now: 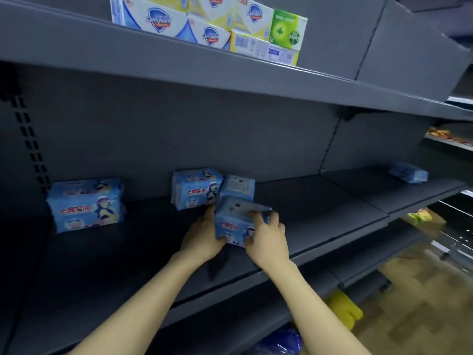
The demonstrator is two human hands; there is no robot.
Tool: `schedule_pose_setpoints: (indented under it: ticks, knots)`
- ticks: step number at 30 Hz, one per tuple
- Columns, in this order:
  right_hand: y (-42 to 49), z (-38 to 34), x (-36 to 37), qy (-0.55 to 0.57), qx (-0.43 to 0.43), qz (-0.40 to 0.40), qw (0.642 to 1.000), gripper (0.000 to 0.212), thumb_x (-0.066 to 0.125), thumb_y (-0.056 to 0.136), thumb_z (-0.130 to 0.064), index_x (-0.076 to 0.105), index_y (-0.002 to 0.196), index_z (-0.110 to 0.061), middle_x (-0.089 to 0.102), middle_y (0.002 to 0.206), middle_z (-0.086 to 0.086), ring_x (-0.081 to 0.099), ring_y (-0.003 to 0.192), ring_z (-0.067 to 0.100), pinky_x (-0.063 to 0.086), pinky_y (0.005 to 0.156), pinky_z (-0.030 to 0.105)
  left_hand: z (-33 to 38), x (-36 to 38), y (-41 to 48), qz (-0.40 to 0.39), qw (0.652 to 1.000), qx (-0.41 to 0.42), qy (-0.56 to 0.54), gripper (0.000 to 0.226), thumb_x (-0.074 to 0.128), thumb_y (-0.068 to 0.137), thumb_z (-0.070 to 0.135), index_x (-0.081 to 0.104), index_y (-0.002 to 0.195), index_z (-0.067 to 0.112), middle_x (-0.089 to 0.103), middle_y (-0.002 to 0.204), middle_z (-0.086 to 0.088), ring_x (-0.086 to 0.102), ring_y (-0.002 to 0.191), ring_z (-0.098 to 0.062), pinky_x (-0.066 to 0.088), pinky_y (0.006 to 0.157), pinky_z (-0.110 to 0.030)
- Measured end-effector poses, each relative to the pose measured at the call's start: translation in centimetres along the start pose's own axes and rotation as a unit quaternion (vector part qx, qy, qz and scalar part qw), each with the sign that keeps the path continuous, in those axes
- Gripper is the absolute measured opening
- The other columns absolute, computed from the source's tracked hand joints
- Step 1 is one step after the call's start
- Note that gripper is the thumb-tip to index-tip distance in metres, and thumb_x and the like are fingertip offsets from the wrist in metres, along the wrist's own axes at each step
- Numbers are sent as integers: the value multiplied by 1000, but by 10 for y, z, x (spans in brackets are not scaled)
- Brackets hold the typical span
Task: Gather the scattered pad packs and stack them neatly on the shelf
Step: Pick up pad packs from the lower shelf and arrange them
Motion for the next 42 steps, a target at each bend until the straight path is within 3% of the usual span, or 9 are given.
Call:
schedule_pose_setpoints:
  ticks: [6,10,15,19,23,25,32,37,42]
  knots:
    - [0,0,7,64,-12,7,998,65,56,87,-12,26,145,-21,14,147,17,42,120,39,41,96,34,2,9,-1,-4,997,-8,-72,65,59,83,8,29,139,24,53,128,-1,54,115,-19,46,88,-29]
    - [2,-3,2,97,-16,33,995,66,57,82,-13,31,142,-18,20,146,14,43,118,40,39,94,32,9,4,-8,12,996,41,-82,86,55,74,-5,19,144,30,46,132,1,46,124,-18,44,93,-28]
    - [1,-16,-12,169,-39,71,982,57,55,82,-15,41,136,-17,38,133,10,50,108,36,44,89,35,10,-8,-18,26,988,72,131,97,55,83,-3,-8,148,31,10,149,-8,31,133,-25,39,103,-30]
    - [-5,-31,-11,190,-97,34,976,70,54,70,-27,38,138,-20,31,138,9,43,116,35,42,96,36,6,-29,-22,62,982,69,165,78,57,87,9,10,148,27,15,145,-8,42,123,-27,44,96,-32]
    - [-10,-43,8,28,-145,-17,989,93,67,76,-17,10,148,-29,3,148,8,28,122,33,39,95,34,6,-50,-28,84,985,77,132,70,60,85,10,26,143,26,27,137,-5,48,116,-27,46,89,-34]
    - [-8,-45,10,-1,-134,29,991,89,63,81,-13,8,149,-29,11,148,11,35,118,34,41,92,34,10,-54,-32,88,983,103,122,67,62,84,11,30,142,23,31,136,-6,47,117,-27,45,91,-33]
    - [7,-42,-3,230,-104,-2,968,79,76,68,-13,40,137,-23,46,124,0,52,110,22,47,89,31,-21,-76,-49,94,993,55,35,98,72,79,15,4,148,33,18,148,-2,41,128,-20,41,101,-31]
    - [17,-41,-3,440,-29,-113,891,60,80,61,-12,55,116,-19,65,101,-3,63,90,15,48,69,26,-43,-81,-59,54,997,15,61,108,75,76,16,-4,147,38,8,151,4,35,132,-18,37,102,-28]
    - [19,-42,6,508,6,-203,837,54,69,53,-19,64,107,-13,73,90,6,68,85,26,52,81,42,-56,-83,-68,29,999,-3,44,110,77,72,19,-1,146,42,15,151,1,36,132,-18,37,106,-30]
Point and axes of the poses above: each hand's wrist, its own y-axis towards the middle knuckle, its own x-axis out of the palm, z = x × y, the point moved 7 cm from there along y, towards the middle knuckle
